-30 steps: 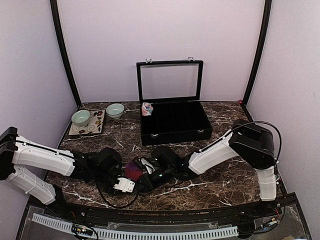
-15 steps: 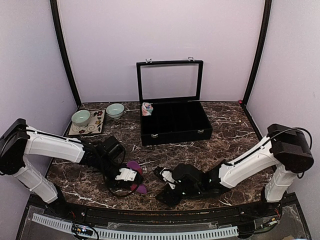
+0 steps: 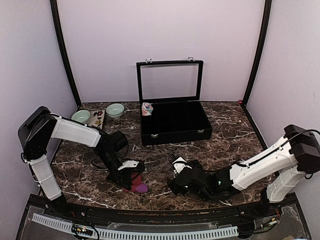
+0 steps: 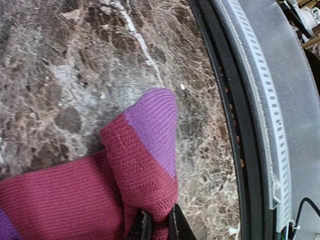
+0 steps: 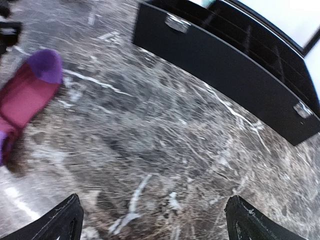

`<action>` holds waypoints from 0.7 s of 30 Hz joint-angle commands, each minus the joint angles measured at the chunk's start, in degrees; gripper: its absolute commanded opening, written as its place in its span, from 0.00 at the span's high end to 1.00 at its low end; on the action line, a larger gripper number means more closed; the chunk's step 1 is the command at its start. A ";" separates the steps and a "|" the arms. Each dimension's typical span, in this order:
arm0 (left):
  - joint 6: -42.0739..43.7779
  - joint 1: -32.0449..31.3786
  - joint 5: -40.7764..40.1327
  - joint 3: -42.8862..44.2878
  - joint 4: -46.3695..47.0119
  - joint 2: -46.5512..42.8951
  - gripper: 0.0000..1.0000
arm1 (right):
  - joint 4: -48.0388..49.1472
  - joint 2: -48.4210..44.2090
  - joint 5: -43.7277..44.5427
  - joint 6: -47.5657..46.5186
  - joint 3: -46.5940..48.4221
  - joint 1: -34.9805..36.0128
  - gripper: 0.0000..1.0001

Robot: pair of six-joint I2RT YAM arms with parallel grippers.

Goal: Roll the socks
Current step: Roll the sock at the center of the board.

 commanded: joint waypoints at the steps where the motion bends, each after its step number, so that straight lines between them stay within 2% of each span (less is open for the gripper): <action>1: 1.20 -0.40 -6.56 -4.32 -7.27 3.92 0.93 | 14.44 -1.94 -16.97 -15.70 -1.88 0.19 0.01; 4: 0.02 -0.34 -8.43 -5.18 -5.07 4.71 0.93 | 14.45 0.69 -29.86 -21.27 0.63 -0.29 0.07; 7: -0.97 -0.34 -10.03 -5.57 -3.88 5.21 0.93 | 16.76 3.16 -38.33 -24.10 3.13 -0.40 0.15; 10: -1.66 -0.33 -10.85 -5.84 -3.09 5.39 0.93 | 18.78 6.08 -41.82 -26.66 5.72 -0.30 0.21; 21: -2.36 -0.39 -12.55 -4.39 -3.49 6.11 0.92 | 22.69 17.83 -44.54 -32.58 15.13 -0.31 0.33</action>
